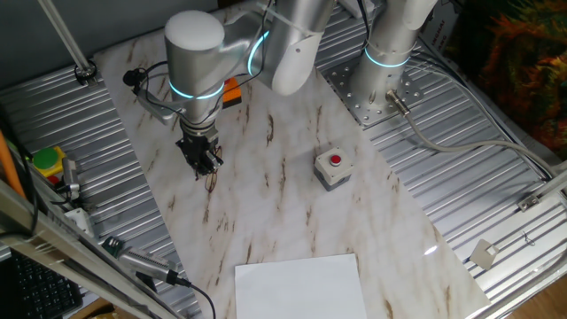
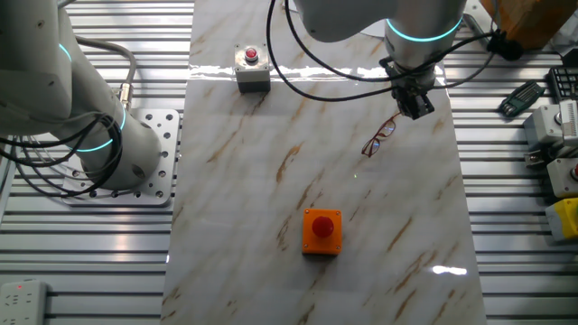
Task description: Unfold the leg of the glasses (with one hand)
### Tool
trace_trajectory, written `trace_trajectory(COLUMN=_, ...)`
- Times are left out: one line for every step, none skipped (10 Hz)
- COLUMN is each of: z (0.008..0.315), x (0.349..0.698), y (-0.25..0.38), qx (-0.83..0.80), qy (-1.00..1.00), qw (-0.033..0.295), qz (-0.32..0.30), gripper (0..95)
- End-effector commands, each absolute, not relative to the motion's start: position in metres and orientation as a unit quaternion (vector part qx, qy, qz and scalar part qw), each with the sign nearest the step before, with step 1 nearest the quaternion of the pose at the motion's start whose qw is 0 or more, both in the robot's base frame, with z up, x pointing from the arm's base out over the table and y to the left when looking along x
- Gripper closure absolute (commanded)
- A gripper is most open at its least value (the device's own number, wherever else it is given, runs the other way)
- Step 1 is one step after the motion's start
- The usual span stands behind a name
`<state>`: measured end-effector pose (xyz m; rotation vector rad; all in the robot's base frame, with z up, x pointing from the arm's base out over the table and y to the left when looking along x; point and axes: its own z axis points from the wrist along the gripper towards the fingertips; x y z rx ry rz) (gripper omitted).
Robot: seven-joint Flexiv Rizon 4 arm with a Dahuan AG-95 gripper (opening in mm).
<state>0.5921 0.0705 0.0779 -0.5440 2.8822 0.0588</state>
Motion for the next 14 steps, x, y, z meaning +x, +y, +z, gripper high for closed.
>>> trace_trajectory(z=0.079, x=0.591, y=0.071, qx=-0.185, qy=0.977, qw=0.104, qz=0.022, gripper=95.0)
trace_trajectory(z=0.080, x=0.590, y=0.071, qx=-0.185, qy=0.977, qw=0.105, qz=0.023, gripper=95.0)
trace_trajectory(z=0.080, x=0.590, y=0.070, qx=-0.185, qy=0.977, qw=0.106, qz=0.023, gripper=95.0)
trace_trajectory(z=0.081, x=0.588, y=0.070, qx=-0.185, qy=0.977, qw=0.108, qz=0.025, gripper=95.0)
trace_trajectory(z=0.082, x=0.588, y=0.070, qx=-0.184, qy=0.976, qw=0.109, qz=0.026, gripper=95.0)
trace_trajectory(z=0.082, x=0.588, y=0.070, qx=-0.184, qy=0.976, qw=0.111, qz=0.027, gripper=95.0)
trace_trajectory(z=0.084, x=0.587, y=0.070, qx=-0.184, qy=0.976, qw=0.116, qz=0.029, gripper=95.0)
trace_trajectory(z=0.085, x=0.587, y=0.070, qx=-0.184, qy=0.975, qw=0.119, qz=0.031, gripper=95.0)
trace_trajectory(z=0.086, x=0.586, y=0.070, qx=-0.183, qy=0.975, qw=0.123, qz=0.033, gripper=95.0)
trace_trajectory(z=0.088, x=0.586, y=0.070, qx=-0.183, qy=0.974, qw=0.128, qz=0.036, gripper=95.0)
trace_trajectory(z=0.089, x=0.586, y=0.070, qx=-0.182, qy=0.974, qw=0.131, qz=0.038, gripper=95.0)
trace_trajectory(z=0.091, x=0.586, y=0.070, qx=-0.182, qy=0.973, qw=0.135, qz=0.040, gripper=95.0)
trace_trajectory(z=0.092, x=0.586, y=0.070, qx=-0.182, qy=0.973, qw=0.138, qz=0.042, gripper=95.0)
trace_trajectory(z=0.093, x=0.586, y=0.070, qx=-0.182, qy=0.972, qw=0.143, qz=0.044, gripper=95.0)
